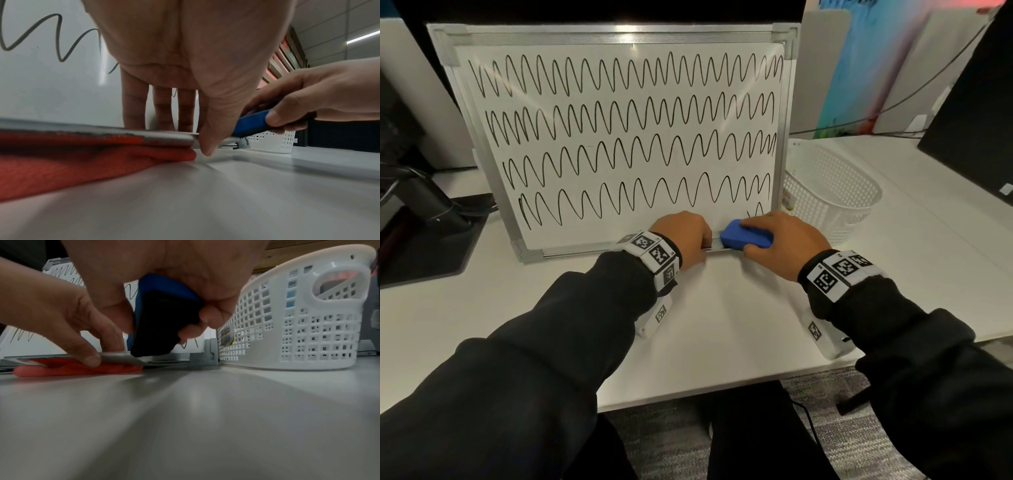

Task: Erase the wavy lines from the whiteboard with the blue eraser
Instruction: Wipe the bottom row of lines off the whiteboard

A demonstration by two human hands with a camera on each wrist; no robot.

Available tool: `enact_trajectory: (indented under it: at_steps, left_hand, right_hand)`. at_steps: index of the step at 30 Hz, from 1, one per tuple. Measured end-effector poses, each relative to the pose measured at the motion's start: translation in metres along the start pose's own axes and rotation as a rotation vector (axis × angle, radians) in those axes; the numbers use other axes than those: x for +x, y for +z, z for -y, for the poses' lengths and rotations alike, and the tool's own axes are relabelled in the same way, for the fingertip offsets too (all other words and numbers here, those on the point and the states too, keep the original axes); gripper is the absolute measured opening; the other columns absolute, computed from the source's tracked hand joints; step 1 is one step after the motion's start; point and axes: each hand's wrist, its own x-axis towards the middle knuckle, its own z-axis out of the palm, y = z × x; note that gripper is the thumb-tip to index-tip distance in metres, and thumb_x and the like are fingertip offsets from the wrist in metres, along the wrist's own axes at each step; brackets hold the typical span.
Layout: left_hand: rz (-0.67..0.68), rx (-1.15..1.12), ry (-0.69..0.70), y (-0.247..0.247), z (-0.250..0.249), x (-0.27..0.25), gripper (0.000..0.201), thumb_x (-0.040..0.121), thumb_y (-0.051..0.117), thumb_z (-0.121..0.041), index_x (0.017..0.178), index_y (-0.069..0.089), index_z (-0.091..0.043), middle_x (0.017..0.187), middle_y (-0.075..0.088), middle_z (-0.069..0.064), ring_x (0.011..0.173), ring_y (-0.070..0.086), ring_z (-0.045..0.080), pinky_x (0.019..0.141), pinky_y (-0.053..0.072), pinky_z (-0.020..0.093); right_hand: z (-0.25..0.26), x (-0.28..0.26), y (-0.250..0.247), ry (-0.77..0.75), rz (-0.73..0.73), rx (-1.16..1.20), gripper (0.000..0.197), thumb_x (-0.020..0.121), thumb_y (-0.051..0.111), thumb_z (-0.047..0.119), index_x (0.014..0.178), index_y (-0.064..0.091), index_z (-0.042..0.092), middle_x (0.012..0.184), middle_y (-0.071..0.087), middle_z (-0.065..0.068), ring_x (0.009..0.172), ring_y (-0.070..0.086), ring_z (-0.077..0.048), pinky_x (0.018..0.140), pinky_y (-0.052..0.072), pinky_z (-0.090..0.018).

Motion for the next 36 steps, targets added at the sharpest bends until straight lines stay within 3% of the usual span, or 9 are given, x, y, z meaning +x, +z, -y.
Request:
enact_trajectory:
  at_steps: [5,9,13,17,21,25,30,34,36]
  left_hand:
    - [-0.008,-0.007,0.002,0.001,0.002,0.001,0.021,0.088,0.064,-0.026,0.108,0.072,-0.027,0.102,0.067,-0.003,0.086,0.061,0.018,0.072,0.044,0.026]
    - [-0.007,-0.007,0.000,0.001,0.001,0.001,0.020,0.088,0.065,-0.025,0.107,0.072,-0.026,0.098,0.068,-0.003,0.083,0.061,0.017,0.071,0.043,0.026]
    - [-0.012,-0.021,0.004,0.001,0.002,0.000,0.020,0.087,0.065,-0.023,0.106,0.072,-0.026,0.100,0.068,-0.004,0.084,0.060,0.017,0.070,0.041,0.026]
    - [-0.015,-0.024,0.000,0.001,0.001,0.000,0.020,0.088,0.064,-0.024,0.107,0.071,-0.026,0.098,0.068,-0.004,0.082,0.059,0.016,0.070,0.041,0.025]
    - [-0.010,-0.036,0.005,0.000,0.002,0.000,0.022,0.088,0.065,-0.025,0.109,0.071,-0.025,0.103,0.067,-0.004,0.088,0.061,0.016,0.075,0.044,0.026]
    - [-0.016,-0.031,0.001,0.000,0.002,0.000,0.021,0.088,0.064,-0.024,0.107,0.071,-0.025,0.100,0.068,-0.004,0.087,0.062,0.017,0.073,0.044,0.026]
    - [-0.032,-0.046,0.002,0.000,0.002,-0.001,0.020,0.088,0.064,-0.024,0.107,0.072,-0.024,0.102,0.068,-0.004,0.090,0.062,0.018,0.073,0.043,0.026]
    - [-0.025,-0.039,0.002,0.000,0.001,-0.001,0.019,0.088,0.063,-0.023,0.105,0.072,-0.025,0.101,0.068,-0.003,0.089,0.063,0.018,0.073,0.045,0.026]
    - [-0.023,-0.043,0.004,0.000,0.002,-0.001,0.020,0.088,0.064,-0.023,0.105,0.072,-0.025,0.101,0.068,-0.003,0.088,0.063,0.018,0.073,0.045,0.026]
  right_hand:
    - [-0.006,0.000,-0.008,0.027,-0.156,0.059,0.046,0.087,0.058,0.042,0.133,0.055,0.031,0.125,0.055,0.005,0.103,0.056,-0.018,0.083,0.047,-0.031]
    - [-0.010,-0.001,-0.007,0.025,-0.034,0.027,0.046,0.086,0.060,0.042,0.131,0.056,0.034,0.121,0.056,0.006,0.101,0.057,-0.017,0.082,0.046,-0.030]
    - [-0.013,-0.001,-0.011,0.031,-0.187,0.060,0.047,0.088,0.059,0.040,0.133,0.054,0.030,0.123,0.054,0.004,0.102,0.055,-0.017,0.080,0.043,-0.027]
    - [-0.013,-0.003,-0.009,0.028,-0.045,0.016,0.046,0.088,0.059,0.041,0.133,0.055,0.033,0.119,0.056,0.003,0.100,0.056,-0.019,0.080,0.044,-0.029]
    - [-0.011,-0.002,-0.010,0.031,-0.184,0.036,0.046,0.088,0.058,0.040,0.133,0.055,0.029,0.123,0.055,0.003,0.101,0.056,-0.019,0.079,0.044,-0.029]
    - [-0.011,-0.003,-0.007,0.051,-0.081,-0.019,0.048,0.086,0.058,0.043,0.133,0.055,0.032,0.121,0.055,0.004,0.100,0.057,-0.019,0.081,0.048,-0.032]
    - [-0.015,-0.003,-0.011,0.078,-0.202,0.016,0.048,0.087,0.058,0.041,0.134,0.053,0.030,0.130,0.052,0.003,0.106,0.055,-0.020,0.085,0.046,-0.032]
    - [-0.016,-0.006,-0.009,0.088,-0.081,-0.020,0.047,0.087,0.058,0.043,0.132,0.055,0.032,0.125,0.053,0.002,0.103,0.056,-0.020,0.082,0.045,-0.031]
    - [-0.018,-0.005,-0.011,0.060,-0.169,0.021,0.047,0.088,0.058,0.041,0.134,0.054,0.030,0.124,0.053,0.001,0.102,0.055,-0.019,0.083,0.046,-0.031]
